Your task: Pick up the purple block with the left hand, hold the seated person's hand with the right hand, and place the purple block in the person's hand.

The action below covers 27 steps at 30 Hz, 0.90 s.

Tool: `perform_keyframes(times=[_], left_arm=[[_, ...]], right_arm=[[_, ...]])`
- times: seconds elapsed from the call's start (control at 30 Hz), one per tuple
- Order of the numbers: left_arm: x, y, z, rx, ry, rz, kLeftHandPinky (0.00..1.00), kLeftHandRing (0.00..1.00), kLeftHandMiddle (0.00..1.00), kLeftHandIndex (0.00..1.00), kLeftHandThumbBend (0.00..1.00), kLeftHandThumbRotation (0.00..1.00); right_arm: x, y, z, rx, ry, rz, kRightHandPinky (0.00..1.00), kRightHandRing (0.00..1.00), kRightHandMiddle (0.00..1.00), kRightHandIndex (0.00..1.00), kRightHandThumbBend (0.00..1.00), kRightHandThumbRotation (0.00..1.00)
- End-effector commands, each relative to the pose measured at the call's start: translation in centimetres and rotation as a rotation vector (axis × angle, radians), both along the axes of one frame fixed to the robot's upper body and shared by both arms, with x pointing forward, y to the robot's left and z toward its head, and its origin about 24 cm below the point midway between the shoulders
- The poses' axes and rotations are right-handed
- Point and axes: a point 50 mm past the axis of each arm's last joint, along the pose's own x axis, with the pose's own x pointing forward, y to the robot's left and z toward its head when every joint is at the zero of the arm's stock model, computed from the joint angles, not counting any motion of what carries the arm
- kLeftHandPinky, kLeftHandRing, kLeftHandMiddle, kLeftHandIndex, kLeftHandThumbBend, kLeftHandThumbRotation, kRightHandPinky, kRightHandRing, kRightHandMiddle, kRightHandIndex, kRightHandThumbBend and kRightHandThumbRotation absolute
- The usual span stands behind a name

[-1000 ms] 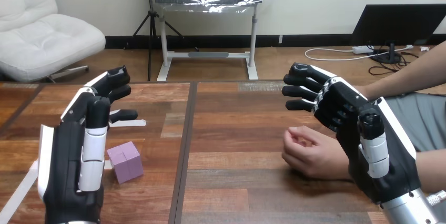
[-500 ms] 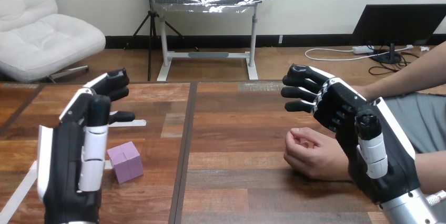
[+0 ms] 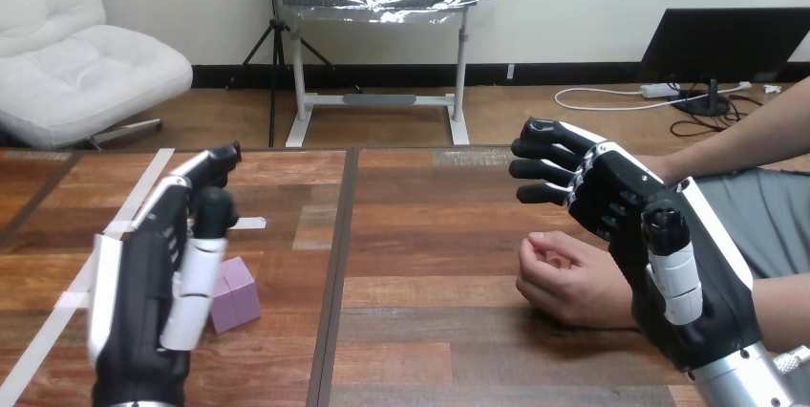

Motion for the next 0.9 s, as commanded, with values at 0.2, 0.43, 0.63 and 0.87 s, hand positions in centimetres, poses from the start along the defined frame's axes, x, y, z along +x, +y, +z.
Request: perform_keyframes(times=[0.2, 0.43, 0.63, 0.87], left_arm=[[2.3, 1.0, 0.3, 0.136, -0.014, -0.006, 0.76, 0.85, 0.84, 0.80, 0.49, 0.94], [3.1, 1.5, -0.2, 0.210, 0.027, 0.011, 0.75, 0.84, 0.84, 0.80, 0.58, 0.88], [3.7, 2.0, -0.6, 0.244, 0.062, 0.013, 0.78, 0.87, 0.86, 0.81, 0.62, 0.82], [4.5, 2.5, -0.9, 0.284, 0.087, 0.013, 0.81, 0.89, 0.89, 0.83, 0.61, 0.75]], right_arm=[[0.9, 0.1, 2.1, -0.011, -0.105, 0.006, 0.73, 0.80, 0.82, 0.82, 0.90, 0.97], [0.9, 0.1, 2.1, -0.012, -0.108, 0.004, 0.74, 0.80, 0.82, 0.82, 0.90, 0.98], [1.0, 0.1, 2.1, -0.011, -0.108, 0.004, 0.75, 0.80, 0.82, 0.82, 0.89, 0.98], [1.0, 0.2, 2.1, -0.009, -0.107, 0.003, 0.75, 0.80, 0.82, 0.82, 0.90, 0.98]])
